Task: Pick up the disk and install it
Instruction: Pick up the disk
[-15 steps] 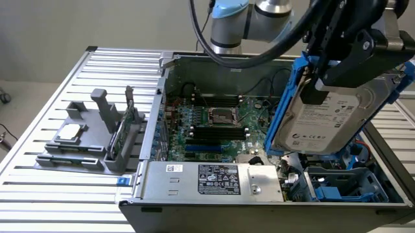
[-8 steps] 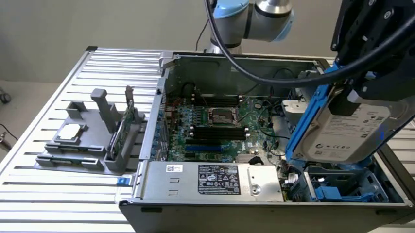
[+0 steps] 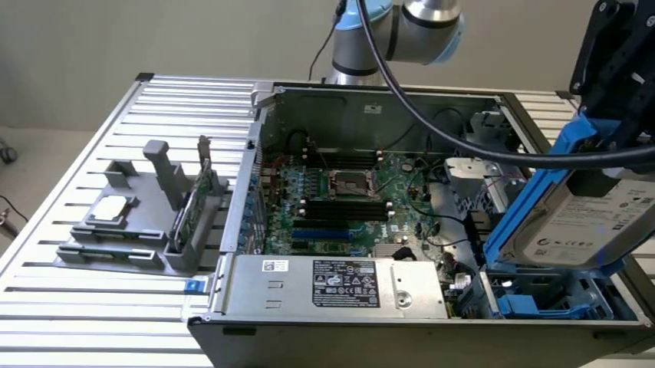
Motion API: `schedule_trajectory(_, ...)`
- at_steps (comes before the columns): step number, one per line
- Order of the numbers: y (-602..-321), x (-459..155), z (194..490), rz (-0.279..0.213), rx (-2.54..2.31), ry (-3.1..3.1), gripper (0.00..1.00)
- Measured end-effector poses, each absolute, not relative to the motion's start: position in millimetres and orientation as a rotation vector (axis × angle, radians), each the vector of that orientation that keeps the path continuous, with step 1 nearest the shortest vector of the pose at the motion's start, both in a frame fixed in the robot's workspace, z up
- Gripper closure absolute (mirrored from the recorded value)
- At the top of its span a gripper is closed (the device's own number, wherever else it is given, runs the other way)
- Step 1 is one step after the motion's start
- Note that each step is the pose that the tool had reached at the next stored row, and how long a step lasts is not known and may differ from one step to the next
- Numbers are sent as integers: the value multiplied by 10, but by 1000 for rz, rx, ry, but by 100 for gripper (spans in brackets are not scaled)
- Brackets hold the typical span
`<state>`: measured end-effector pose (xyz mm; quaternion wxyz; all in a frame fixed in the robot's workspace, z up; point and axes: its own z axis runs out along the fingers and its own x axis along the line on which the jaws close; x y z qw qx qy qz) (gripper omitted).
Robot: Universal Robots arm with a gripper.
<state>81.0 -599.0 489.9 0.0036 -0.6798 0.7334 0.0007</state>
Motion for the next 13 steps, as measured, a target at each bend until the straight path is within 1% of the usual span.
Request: schedule_trajectory(13,-5980,940,4717,-11,-2154,2266,67)
